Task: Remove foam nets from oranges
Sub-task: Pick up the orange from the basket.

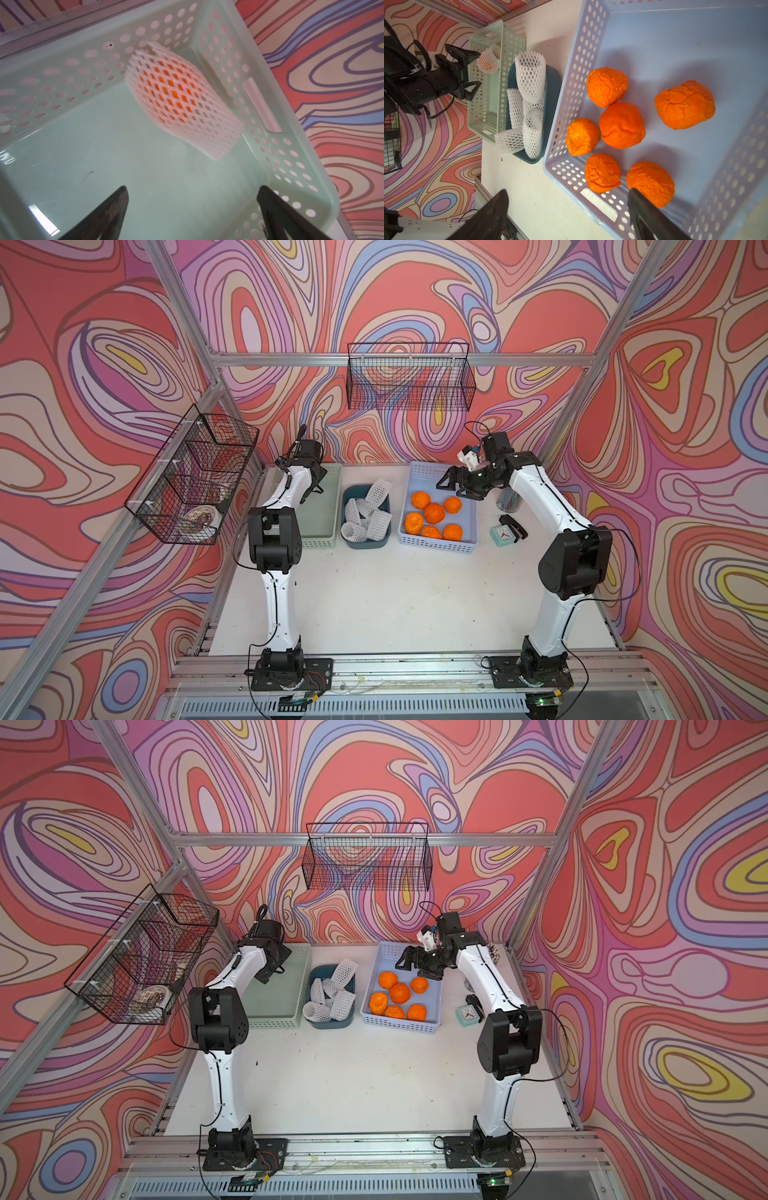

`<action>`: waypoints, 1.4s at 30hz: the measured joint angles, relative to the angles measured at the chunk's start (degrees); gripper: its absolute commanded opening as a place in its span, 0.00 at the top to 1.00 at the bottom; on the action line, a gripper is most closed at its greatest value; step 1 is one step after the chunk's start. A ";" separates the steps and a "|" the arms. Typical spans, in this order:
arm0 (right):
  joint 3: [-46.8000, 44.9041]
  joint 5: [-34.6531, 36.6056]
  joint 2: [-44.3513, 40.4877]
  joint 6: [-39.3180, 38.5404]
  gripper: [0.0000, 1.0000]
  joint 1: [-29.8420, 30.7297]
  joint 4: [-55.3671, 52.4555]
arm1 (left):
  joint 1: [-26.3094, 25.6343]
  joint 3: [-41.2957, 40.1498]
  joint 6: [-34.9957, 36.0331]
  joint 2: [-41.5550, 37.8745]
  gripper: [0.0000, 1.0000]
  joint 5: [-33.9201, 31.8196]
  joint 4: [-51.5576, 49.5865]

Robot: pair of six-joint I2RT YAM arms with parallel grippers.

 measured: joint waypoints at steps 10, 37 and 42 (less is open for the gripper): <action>0.04 -1.36 0.48 -1.64 0.08 0.00 -1.20 | 2.56 1.51 -4.52 2.14 0.00 -0.76 -0.04; -2.21 -2.56 1.20 -2.45 0.08 0.00 -1.36 | 5.64 11.85 -13.14 12.26 0.00 -0.83 -2.25; -2.27 -2.54 1.22 -2.43 0.08 0.00 -1.36 | 5.70 11.85 -13.97 12.72 0.00 -0.55 -2.23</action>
